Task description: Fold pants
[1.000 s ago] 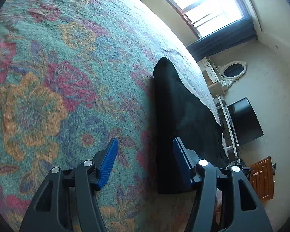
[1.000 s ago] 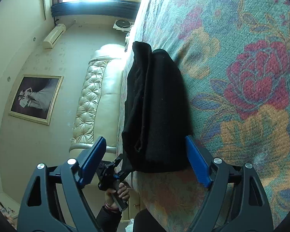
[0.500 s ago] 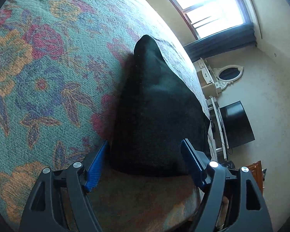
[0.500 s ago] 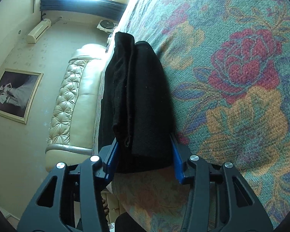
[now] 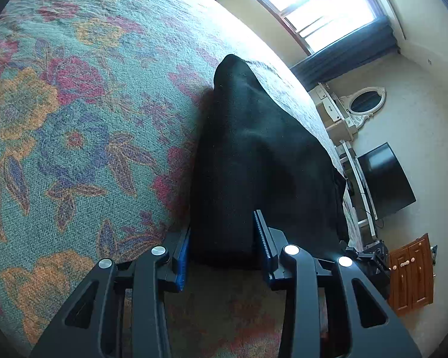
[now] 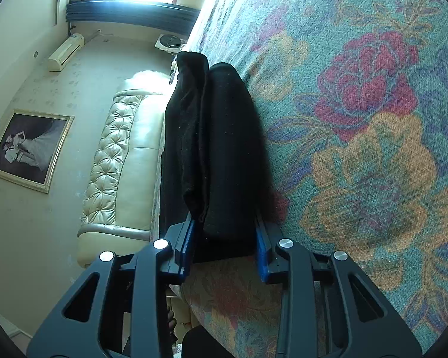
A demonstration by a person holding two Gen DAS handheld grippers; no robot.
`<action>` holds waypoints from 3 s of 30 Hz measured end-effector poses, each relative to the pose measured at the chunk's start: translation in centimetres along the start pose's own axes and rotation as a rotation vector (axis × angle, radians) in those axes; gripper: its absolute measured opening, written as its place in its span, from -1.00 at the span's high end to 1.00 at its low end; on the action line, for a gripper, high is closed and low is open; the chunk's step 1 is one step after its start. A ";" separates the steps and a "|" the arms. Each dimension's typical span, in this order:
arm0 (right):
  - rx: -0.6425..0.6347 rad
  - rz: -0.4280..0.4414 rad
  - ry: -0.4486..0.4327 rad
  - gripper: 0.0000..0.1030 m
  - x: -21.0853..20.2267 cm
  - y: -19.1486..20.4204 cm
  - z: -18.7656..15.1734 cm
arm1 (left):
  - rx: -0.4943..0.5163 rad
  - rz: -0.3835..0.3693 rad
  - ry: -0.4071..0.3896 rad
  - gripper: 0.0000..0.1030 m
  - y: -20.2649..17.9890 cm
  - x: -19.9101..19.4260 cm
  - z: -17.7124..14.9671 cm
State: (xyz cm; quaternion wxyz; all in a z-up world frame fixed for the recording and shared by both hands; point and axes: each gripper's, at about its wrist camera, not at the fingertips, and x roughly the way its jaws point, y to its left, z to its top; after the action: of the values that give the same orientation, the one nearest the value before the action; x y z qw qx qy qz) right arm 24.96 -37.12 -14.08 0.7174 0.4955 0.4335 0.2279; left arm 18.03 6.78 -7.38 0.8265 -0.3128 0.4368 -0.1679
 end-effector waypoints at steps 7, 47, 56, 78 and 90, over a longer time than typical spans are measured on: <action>0.002 0.007 0.001 0.38 -0.9 -0.4 -0.8 | 0.041 0.031 -0.007 0.35 -0.7 -0.6 0.1; -0.038 0.083 0.036 -0.26 -2.7 -1.2 1.3 | 0.005 -0.070 0.028 0.23 1.4 -1.3 1.5; -0.049 0.090 0.010 -0.38 -1.4 -1.2 6.2 | 0.108 -0.009 -0.081 -0.33 3.1 -3.7 4.7; 0.019 0.022 0.012 0.48 5.4 -1.9 15.0 | 0.214 0.114 0.074 -0.49 0.3 12.0 15.7; 0.018 0.025 0.010 0.51 4.9 -2.4 14.9 | 0.240 0.125 0.051 -0.50 0.4 11.9 15.6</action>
State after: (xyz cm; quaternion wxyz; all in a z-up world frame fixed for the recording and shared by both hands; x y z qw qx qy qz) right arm 39.91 -42.06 -16.18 0.7077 0.5063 0.4329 0.2353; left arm 37.64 6.33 -8.39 0.8554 -0.1796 0.4531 -0.1751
